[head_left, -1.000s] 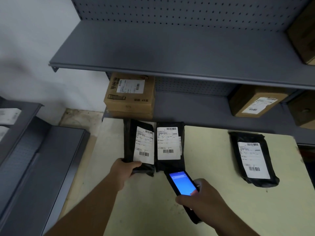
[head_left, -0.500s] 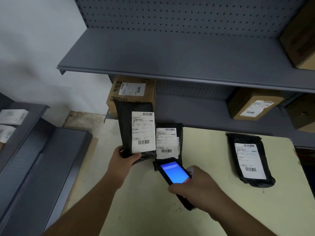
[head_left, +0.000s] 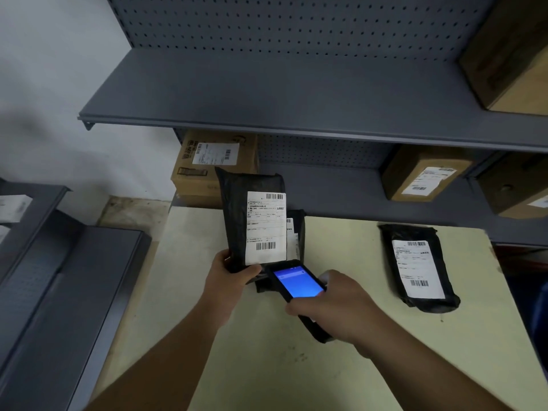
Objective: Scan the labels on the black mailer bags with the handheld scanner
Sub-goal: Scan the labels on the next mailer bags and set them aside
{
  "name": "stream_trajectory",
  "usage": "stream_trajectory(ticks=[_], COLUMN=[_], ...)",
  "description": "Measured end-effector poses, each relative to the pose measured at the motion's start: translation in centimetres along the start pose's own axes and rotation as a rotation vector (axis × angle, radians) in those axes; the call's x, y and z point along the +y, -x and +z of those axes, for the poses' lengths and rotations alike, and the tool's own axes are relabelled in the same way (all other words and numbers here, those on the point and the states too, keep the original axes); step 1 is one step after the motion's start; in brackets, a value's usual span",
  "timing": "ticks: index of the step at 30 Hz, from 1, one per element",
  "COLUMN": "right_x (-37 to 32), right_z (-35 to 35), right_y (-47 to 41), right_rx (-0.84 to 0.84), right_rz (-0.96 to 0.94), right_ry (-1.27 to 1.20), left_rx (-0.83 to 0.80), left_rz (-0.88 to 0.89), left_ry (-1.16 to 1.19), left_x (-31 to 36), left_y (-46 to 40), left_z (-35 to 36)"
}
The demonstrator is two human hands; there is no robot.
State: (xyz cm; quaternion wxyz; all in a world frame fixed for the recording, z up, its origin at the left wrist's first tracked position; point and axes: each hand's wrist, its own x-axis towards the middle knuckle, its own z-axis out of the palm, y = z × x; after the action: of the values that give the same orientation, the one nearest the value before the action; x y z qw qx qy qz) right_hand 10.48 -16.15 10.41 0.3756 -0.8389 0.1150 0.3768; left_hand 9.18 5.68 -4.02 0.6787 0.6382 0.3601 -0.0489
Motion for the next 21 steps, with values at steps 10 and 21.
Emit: stream_trajectory(ticks=[10,21], right_x=[1.0,3.4], right_z=[-0.3,-1.7], right_y=[-0.1,0.1], right_rx=[-0.007,0.032], right_rz=[0.007,0.038], right_ry=[-0.044,-0.115], left_rx=[-0.008,-0.061], left_rz=[0.007,-0.048], left_ry=[-0.059,0.043], left_x=[-0.1,0.6], left_y=[0.4,1.4], left_z=[0.6,4.5])
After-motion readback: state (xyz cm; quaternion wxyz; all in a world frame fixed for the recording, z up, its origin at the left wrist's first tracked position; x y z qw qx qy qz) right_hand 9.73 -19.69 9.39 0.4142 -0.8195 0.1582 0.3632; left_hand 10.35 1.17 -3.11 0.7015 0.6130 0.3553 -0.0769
